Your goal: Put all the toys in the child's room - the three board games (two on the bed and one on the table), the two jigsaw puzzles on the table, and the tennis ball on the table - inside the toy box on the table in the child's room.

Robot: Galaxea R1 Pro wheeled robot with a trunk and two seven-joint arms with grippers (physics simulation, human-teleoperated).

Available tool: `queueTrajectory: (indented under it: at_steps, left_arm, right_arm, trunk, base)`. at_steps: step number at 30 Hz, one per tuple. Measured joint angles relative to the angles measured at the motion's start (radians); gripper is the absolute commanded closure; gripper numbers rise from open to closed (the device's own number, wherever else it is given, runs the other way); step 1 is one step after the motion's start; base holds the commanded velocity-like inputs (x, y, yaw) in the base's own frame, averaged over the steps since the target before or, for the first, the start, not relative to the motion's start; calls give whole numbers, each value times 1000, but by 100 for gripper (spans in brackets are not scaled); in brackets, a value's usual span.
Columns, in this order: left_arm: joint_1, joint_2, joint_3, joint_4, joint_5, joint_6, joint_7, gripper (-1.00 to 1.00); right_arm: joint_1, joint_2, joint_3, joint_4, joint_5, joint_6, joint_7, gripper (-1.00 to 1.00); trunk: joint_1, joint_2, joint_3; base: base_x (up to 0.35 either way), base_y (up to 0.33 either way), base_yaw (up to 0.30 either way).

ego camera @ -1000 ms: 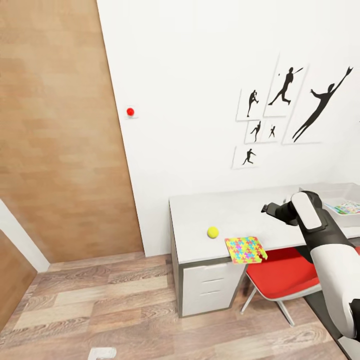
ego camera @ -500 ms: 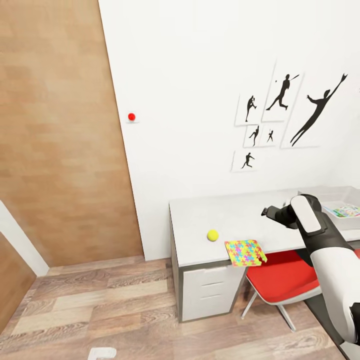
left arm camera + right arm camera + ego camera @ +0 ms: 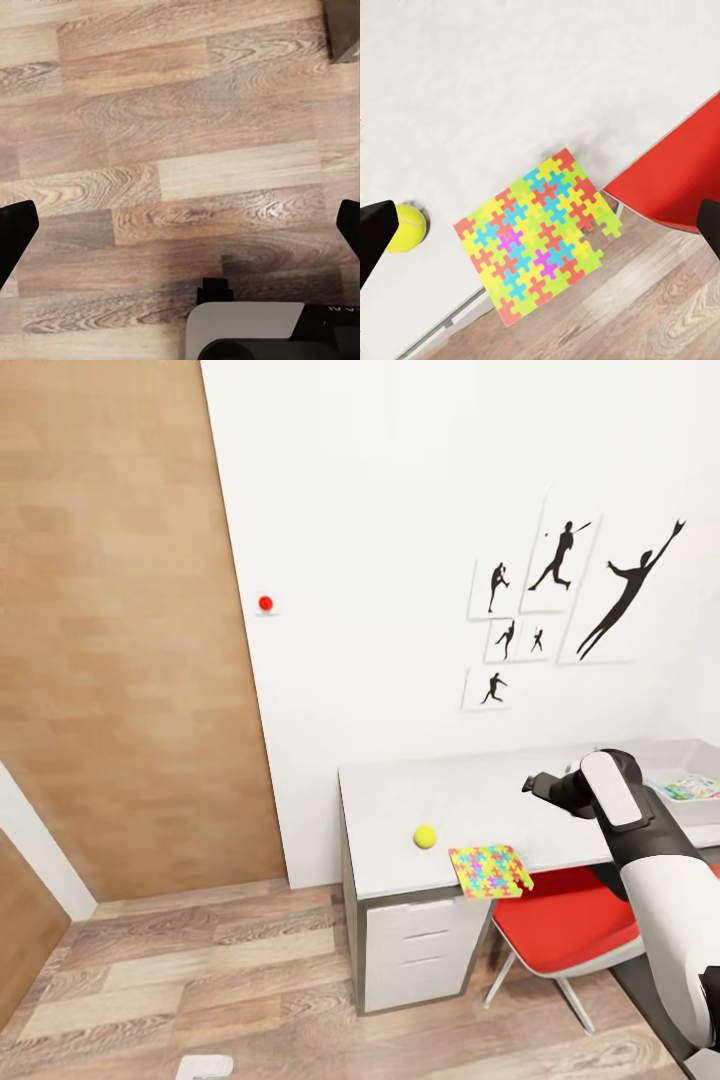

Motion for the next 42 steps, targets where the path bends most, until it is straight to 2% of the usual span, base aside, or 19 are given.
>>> queueTrajectory:
  at_steps: [21, 36, 42]
  left_arm:
    - [2, 0, 0, 0, 1, -2, 0, -100]
    - [2, 1, 0, 0, 1, -3, 0, -100]
    - [2, 2, 0, 0, 1, -3, 0, -100]
  right_arm:
    - [0, 2, 1, 0, -2, 4, 0, -100]
    - [0, 2, 2, 2, -2, 2, 0, -100]
    - [0, 2, 2, 2, -2, 2, 0, -100]
  trunk:
    - [0, 0, 4]
    - [0, 0, 4]
    - [0, 0, 4]
  base:
    - [0, 0, 0]
    - [0, 126, -3]
    - [-19, 24, -151]
